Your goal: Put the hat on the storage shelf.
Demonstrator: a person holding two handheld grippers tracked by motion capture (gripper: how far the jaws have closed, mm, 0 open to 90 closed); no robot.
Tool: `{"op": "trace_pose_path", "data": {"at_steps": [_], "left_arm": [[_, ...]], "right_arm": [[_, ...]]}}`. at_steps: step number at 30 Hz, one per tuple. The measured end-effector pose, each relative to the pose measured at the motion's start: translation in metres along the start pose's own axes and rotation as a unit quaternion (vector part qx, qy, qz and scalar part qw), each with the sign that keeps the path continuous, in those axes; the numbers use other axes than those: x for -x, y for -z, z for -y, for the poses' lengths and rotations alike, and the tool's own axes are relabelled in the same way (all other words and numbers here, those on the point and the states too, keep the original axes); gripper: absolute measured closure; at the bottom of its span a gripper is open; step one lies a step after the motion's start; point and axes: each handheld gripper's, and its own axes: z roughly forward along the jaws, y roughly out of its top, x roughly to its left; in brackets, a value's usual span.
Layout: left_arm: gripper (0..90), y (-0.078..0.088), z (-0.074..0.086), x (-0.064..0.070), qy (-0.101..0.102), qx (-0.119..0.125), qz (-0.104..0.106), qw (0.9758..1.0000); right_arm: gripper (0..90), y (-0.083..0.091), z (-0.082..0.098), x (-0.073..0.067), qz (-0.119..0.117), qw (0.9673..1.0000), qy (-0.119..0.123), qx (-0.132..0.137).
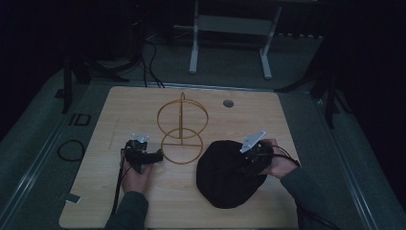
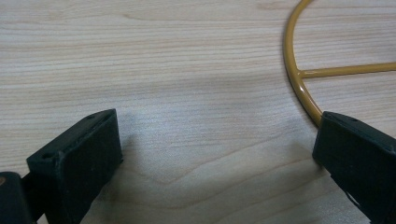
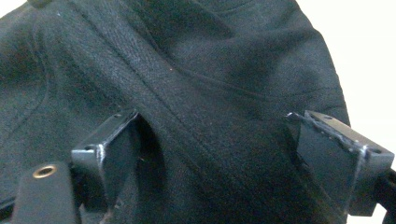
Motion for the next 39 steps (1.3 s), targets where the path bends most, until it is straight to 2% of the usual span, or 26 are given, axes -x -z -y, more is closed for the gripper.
{"op": "trace_pose_path", "data": {"at_steps": [9, 11, 13, 16, 17, 18, 22, 24, 27, 31, 39], "left_arm": [[0.7, 0.000, 0.000, 0.000, 0.000, 0.000, 0.000, 1.0000], [0.7, 0.000, 0.000, 0.000, 0.000, 0.000, 0.000, 1.0000], [0.7, 0.000, 0.000, 0.000, 0.000, 0.000, 0.000, 1.0000], [0.7, 0.000, 0.000, 0.000, 0.000, 0.000, 0.000, 1.0000], [0.7, 0.000, 0.000, 0.000, 0.000, 0.000, 0.000, 1.0000], [0.7, 0.000, 0.000, 0.000, 0.000, 0.000, 0.000, 1.0000], [0.7, 0.000, 0.000, 0.000, 0.000, 0.000, 0.000, 1.0000], [0.7, 0.000, 0.000, 0.000, 0.000, 0.000, 0.000, 1.0000], [0.7, 0.000, 0.000, 0.000, 0.000, 0.000, 0.000, 1.0000], [0.7, 0.000, 0.000, 0.000, 0.000, 0.000, 0.000, 1.0000], [0.7, 0.000, 0.000, 0.000, 0.000, 0.000, 0.000, 1.0000]], "right_arm": [[35.7, -0.001, 0.003, 0.000, -0.003, 1.0000, 0.006, -0.007], [35.7, -0.001, 0.003, 0.000, -0.004, 0.9999, 0.007, -0.007], [45.0, 0.000, 0.003, 0.000, -0.004, 0.9999, 0.010, -0.006], [52.6, 0.000, 0.004, 0.000, -0.009, 0.9999, 0.006, -0.003], [52.6, 0.000, 0.004, 0.000, -0.009, 0.9999, 0.006, -0.003], [62.3, 0.000, 0.004, 0.000, -0.016, 0.9999, 0.005, -0.001], [76.6, 0.001, 0.003, 0.000, -0.022, 0.9997, 0.006, -0.003], [79.6, 0.001, 0.002, 0.001, -0.025, 0.9997, -0.001, -0.004], [83.0, 0.002, 0.001, 0.001, -0.033, 0.9994, 0.001, -0.008], [84.5, 0.005, -0.002, 0.000, -0.040, 0.9991, 0.004, -0.013], [84.9, 0.015, -0.007, 0.001, -0.059, 0.9982, 0.008, -0.004]]}}
